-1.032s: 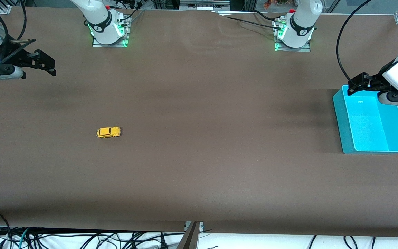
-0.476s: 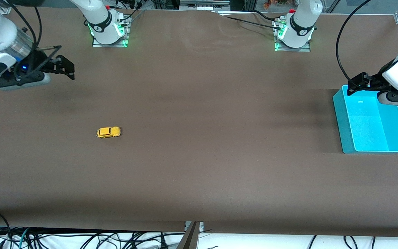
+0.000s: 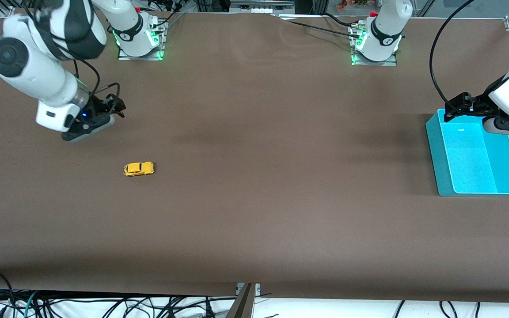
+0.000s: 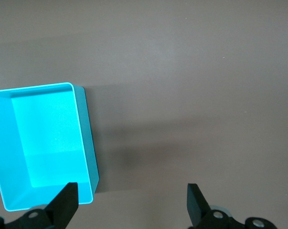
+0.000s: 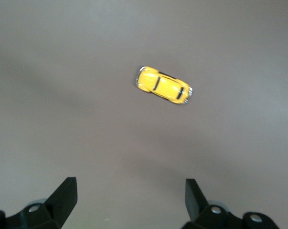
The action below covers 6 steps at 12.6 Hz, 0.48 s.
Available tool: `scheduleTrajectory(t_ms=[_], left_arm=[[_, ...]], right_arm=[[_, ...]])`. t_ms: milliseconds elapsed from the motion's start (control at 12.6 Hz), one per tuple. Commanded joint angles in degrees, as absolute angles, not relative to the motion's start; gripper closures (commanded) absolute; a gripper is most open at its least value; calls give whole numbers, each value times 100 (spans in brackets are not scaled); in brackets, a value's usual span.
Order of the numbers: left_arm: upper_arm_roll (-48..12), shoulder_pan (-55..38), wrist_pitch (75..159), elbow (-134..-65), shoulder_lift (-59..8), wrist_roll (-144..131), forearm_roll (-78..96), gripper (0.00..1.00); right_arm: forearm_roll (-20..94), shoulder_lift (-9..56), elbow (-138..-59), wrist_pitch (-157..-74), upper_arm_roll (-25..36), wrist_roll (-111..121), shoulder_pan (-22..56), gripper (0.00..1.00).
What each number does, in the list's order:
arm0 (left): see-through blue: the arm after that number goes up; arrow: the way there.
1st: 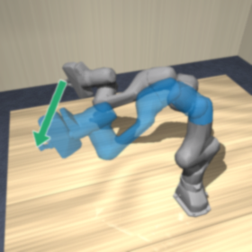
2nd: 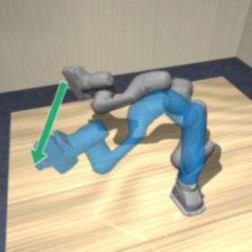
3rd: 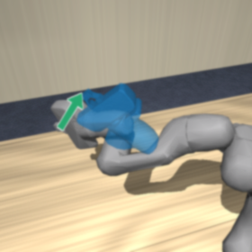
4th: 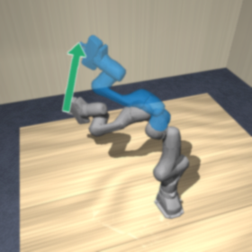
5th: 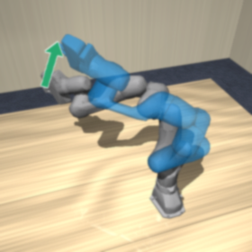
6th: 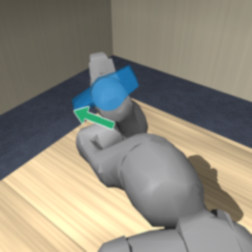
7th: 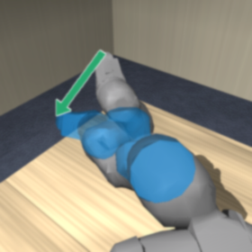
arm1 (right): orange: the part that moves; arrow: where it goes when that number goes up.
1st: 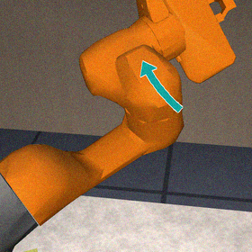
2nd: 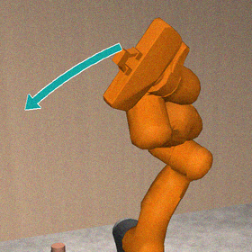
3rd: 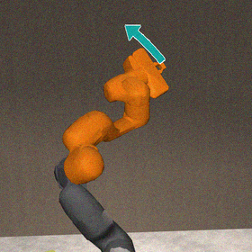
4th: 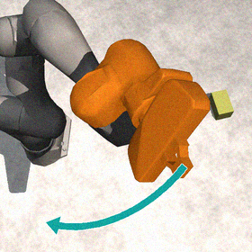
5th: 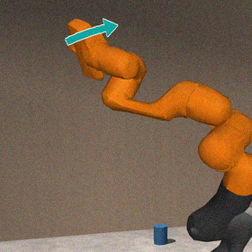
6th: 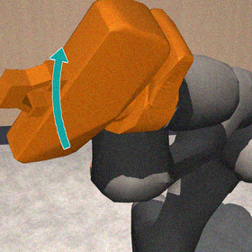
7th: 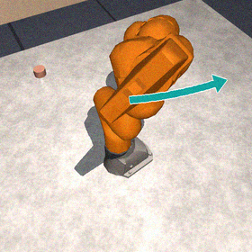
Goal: Wind and store yellow beetle car
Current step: 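Reach the right gripper down over the yellow beetle car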
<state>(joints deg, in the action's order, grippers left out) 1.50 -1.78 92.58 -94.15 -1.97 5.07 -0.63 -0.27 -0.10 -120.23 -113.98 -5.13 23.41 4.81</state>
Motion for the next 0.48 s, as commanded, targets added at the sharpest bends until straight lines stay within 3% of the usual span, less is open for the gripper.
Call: scheduleTrajectory(t_ms=[0,397], left_arm=[[149,-211,9141,-9264,-246,483,-185,0],[149,-211,9141,-9264,-246,457,-185,0]], right_arm=[[-26,236,-12217,-11812,-729,3686,273,0],[-403,1168,-12217,-13058,-914,6604,97,0]])
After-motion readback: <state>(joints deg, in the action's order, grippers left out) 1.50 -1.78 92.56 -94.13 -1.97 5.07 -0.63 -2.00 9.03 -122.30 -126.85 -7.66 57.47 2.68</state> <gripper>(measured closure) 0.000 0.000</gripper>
